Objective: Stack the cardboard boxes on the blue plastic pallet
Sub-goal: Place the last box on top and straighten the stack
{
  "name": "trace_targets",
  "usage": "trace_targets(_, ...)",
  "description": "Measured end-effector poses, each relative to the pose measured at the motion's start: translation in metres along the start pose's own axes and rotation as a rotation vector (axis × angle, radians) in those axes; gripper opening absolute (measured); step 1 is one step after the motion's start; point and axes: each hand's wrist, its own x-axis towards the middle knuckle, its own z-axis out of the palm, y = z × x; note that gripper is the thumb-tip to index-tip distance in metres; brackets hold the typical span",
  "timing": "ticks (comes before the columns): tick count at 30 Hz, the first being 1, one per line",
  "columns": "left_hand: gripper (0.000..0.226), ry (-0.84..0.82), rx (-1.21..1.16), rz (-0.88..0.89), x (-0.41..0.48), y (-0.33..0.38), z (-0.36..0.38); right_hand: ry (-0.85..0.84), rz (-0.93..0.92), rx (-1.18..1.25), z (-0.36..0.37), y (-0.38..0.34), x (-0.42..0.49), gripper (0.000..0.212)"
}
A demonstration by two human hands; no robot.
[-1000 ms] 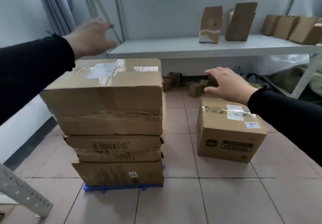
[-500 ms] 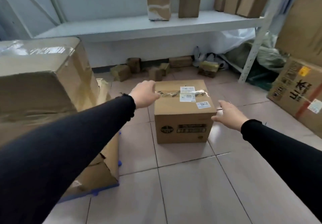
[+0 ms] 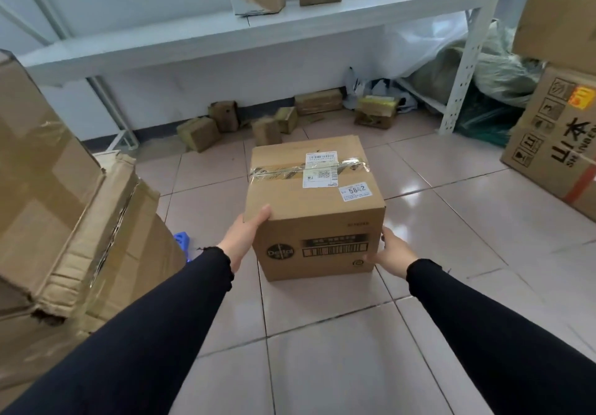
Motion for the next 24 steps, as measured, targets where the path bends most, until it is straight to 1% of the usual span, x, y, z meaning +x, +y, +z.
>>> trace_targets(2, 0.036, -0.013, -0.065, 0.028, 0.002, 0.001, 0.006, -0.033, -0.034, 0.053, 0.006, 0.003, 0.006, 0.045)
trace_targets(3, 0.023, -0.018, -0.097, 0.029, 0.001, 0.002, 0.008, -0.037, -0.049, 0.107, 0.009, 0.002, 0.008, 0.043)
trace_targets(4, 0.017, -0.019, -0.126, 0.022, -0.002, 0.004, 0.010, -0.036, -0.052, 0.184, 0.011, 0.001, 0.008, 0.044)
trace_targets(6, 0.022, -0.020, -0.168, 0.011, -0.006, 0.005, 0.012, -0.031, -0.043, 0.366, 0.017, 0.002, 0.010, 0.057)
trace_targets(7, 0.028, -0.016, -0.184, 0.008, -0.008, 0.004, 0.011, -0.037, -0.044, 0.439, 0.019, 0.001, 0.008, 0.059)
trace_targets(9, 0.035, -0.006, -0.198, 0.012, -0.017, 0.003, 0.010, -0.038, -0.061, 0.506, 0.023, 0.000, 0.001, 0.055)
trace_targets(12, 0.037, 0.002, -0.192, 0.041, -0.034, 0.012, 0.003, 0.001, -0.062, 0.590, 0.022, -0.009, -0.012, 0.058)
trace_targets(14, 0.038, 0.013, -0.176, 0.088, -0.045, 0.032, -0.006, 0.024, -0.103, 0.614, 0.012, -0.026, -0.021, 0.057)
trace_targets(19, 0.046, 0.062, -0.161, 0.276, -0.082, 0.136, -0.039, 0.163, -0.283, 0.587, -0.054, -0.116, -0.059, 0.044)
trace_targets(21, 0.049, 0.074, -0.131, 0.357, -0.105, 0.191, -0.057, 0.237, -0.347, 0.566, -0.087, -0.162, -0.081, 0.044)
trace_targets(24, 0.060, 0.126, -0.073, 0.460, -0.148, 0.272, -0.091, 0.361, -0.455, 0.510, -0.130, -0.232, -0.120, 0.046)
